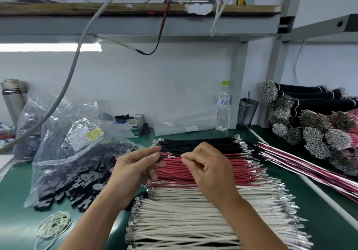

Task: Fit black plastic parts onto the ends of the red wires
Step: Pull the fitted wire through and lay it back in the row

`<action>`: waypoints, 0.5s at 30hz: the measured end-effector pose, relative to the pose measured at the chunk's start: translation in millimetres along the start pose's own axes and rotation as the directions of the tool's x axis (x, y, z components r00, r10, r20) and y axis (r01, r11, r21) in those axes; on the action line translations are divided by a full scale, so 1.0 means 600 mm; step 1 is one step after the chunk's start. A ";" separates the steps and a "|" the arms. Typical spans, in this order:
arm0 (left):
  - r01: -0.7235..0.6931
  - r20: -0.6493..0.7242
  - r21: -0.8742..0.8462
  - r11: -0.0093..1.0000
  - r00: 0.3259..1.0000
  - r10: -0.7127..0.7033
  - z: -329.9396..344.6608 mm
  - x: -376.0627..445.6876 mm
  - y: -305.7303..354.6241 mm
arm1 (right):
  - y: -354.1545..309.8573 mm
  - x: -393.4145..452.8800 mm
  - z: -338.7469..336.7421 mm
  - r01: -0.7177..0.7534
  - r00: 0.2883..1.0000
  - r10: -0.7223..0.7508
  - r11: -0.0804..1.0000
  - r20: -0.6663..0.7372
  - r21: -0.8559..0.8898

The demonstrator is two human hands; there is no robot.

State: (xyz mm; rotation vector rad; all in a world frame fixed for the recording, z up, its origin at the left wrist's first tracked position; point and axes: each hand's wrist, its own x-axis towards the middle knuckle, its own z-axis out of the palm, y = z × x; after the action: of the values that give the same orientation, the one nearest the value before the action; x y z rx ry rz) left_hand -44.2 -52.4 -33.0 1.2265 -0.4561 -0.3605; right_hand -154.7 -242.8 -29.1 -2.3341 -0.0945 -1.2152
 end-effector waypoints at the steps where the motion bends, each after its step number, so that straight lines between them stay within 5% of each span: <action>1: 0.015 0.031 0.019 1.000 0.999 -0.016 0.001 -0.003 -0.001 | -0.001 -0.001 0.000 -0.008 1.000 0.008 1.000 0.003 0.009; 15: 0.043 0.094 0.028 0.999 0.995 -0.045 0.003 -0.004 -0.009 | 0.002 -0.004 -0.005 -0.062 0.977 0.069 0.997 0.203 -0.042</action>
State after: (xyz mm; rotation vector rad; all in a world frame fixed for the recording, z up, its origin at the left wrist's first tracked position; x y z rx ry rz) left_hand -47.3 -54.5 -37.8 1.2498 -0.5170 -0.4532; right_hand -158.2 -245.0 -30.1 -2.4672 -0.0658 -0.9493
